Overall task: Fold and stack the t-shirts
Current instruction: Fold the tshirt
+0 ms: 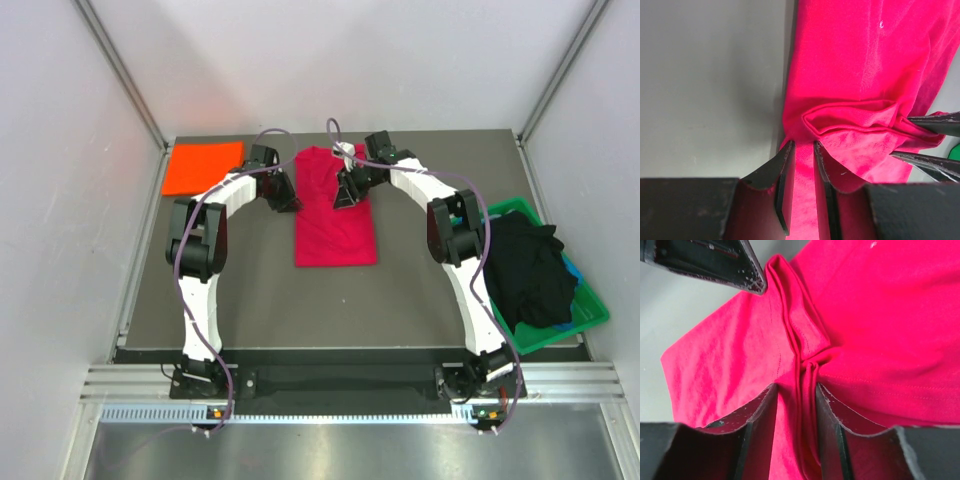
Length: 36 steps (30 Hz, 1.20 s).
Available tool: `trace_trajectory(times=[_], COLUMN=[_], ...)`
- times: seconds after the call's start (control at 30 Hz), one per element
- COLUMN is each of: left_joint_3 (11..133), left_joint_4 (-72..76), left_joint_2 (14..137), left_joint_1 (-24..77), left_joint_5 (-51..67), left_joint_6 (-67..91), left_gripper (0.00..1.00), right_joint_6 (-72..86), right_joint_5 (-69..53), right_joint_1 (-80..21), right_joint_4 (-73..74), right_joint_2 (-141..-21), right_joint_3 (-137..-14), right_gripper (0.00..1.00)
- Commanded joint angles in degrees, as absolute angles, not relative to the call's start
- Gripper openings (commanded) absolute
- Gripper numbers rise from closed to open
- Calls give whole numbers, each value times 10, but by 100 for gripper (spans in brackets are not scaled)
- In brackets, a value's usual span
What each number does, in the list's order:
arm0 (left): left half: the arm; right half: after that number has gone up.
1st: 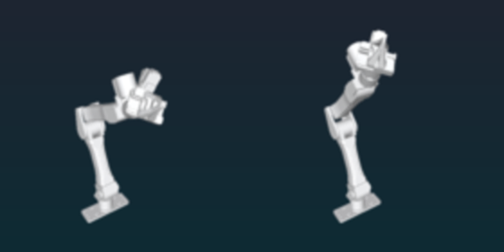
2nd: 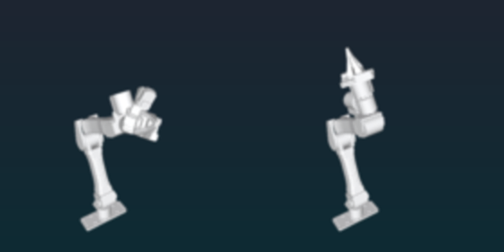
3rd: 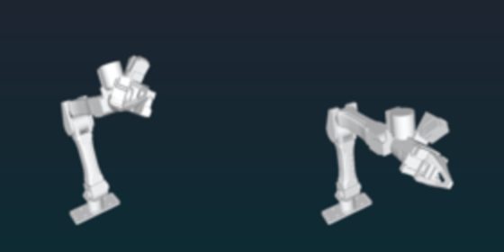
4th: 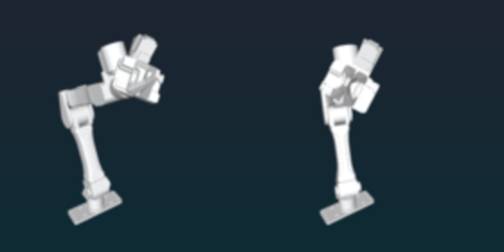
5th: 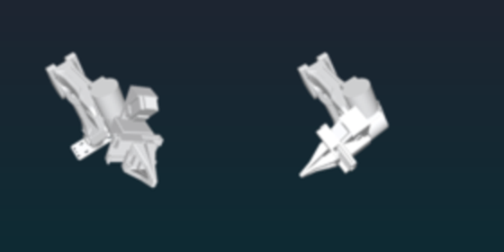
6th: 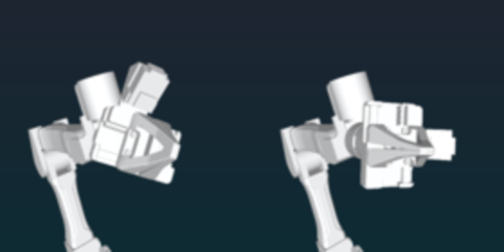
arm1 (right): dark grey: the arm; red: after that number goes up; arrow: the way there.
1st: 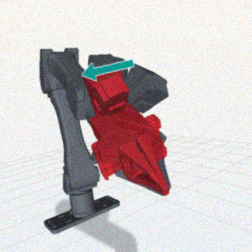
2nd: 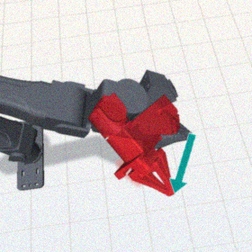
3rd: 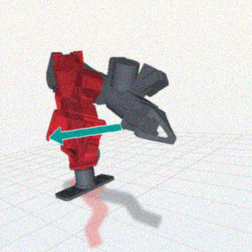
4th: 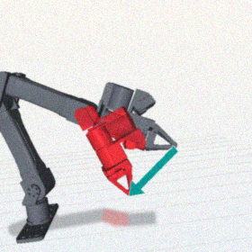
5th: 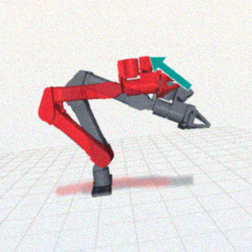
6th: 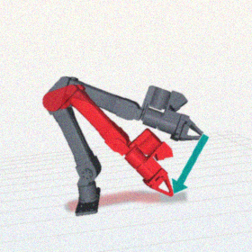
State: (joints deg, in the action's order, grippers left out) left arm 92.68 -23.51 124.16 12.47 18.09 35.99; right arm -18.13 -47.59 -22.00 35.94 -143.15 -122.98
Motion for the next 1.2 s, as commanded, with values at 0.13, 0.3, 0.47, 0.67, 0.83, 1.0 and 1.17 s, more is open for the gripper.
trace_trajectory(times=[0.13,0.3,0.47,0.67,0.83,1.0,1.17], left_joint_3=[951,967,987,1001,953,841,718], left_joint_4=[-218,-228,-247,-282,-308,-304,-253], left_joint_2=[1242,1237,1230,1189,1140,1074,1021], left_joint_1=[121,121,121,121,122,122,122], left_joint_5=[175,169,178,160,141,157,200], left_joint_6=[352,346,344,324,311,291,298], left_gripper=[26,26,27,31,35,38,41], right_joint_6=[-180,-166,-132,10,118,179,207], right_joint_5=[-481,-450,-404,-205,-156,-158,-156], right_joint_1=[-214,-213,-210,-204,-193,-196,-204], right_joint_4=[295,272,229,207,249,292,273], right_joint_2=[-1410,-1396,-1347,-1253,-1180,-1102,-1021], right_joint_3=[-1229,-1224,-1196,-1136,-1050,-928,-799], right_gripper=[26,37,57,63,68,69,65])
